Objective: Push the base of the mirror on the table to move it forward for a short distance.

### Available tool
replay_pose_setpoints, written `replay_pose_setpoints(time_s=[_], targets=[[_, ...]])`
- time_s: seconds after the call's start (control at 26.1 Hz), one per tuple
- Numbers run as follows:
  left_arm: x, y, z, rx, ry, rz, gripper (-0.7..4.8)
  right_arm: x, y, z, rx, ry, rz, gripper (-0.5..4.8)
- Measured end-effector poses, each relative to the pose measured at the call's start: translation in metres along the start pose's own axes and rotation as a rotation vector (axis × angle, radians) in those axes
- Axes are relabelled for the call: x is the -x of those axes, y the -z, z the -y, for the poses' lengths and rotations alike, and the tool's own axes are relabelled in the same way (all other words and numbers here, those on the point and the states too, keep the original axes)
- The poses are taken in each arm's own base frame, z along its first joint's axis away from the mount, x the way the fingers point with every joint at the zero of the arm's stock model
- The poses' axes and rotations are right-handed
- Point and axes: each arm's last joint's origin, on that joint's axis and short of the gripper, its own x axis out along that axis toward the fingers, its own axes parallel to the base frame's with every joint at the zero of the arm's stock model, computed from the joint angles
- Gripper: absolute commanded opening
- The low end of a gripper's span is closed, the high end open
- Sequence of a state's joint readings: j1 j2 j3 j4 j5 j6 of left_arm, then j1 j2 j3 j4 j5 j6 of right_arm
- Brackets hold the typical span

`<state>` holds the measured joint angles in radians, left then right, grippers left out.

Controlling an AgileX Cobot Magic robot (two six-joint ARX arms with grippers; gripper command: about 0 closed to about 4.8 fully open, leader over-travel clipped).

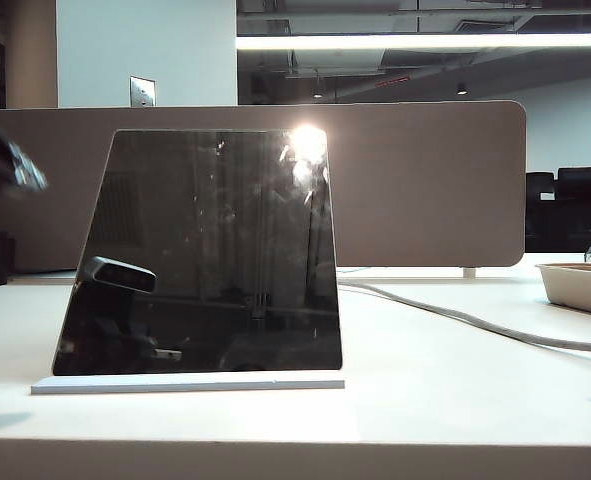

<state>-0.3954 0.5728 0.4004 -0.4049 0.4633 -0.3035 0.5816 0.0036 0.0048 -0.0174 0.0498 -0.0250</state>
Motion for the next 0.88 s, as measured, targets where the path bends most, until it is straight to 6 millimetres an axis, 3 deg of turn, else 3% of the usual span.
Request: replay_pose_setpoints(time_s=[0.15,0.31,0.57,0.88], targets=[[-0.033,0.006,0.002,0.041,0.024,-0.168,-0.02,0.0,0.0,0.0,0.0,0.0,0.0,0.22],[-0.065,0.003,0.011,0.003,0.079,-0.163,-0.02,0.0,0.0,0.0,0.0,0.0,0.0,0.22],[-0.109,0.012,0.012,0.052,-0.008,-0.153,-0.02,0.0,0.0,0.0,0.0,0.0,0.0,0.22],[-0.128,0.016,0.004,0.136,-0.082,-0.121,-0.02,0.0,0.0,0.0,0.0,0.0,0.0,0.22]])
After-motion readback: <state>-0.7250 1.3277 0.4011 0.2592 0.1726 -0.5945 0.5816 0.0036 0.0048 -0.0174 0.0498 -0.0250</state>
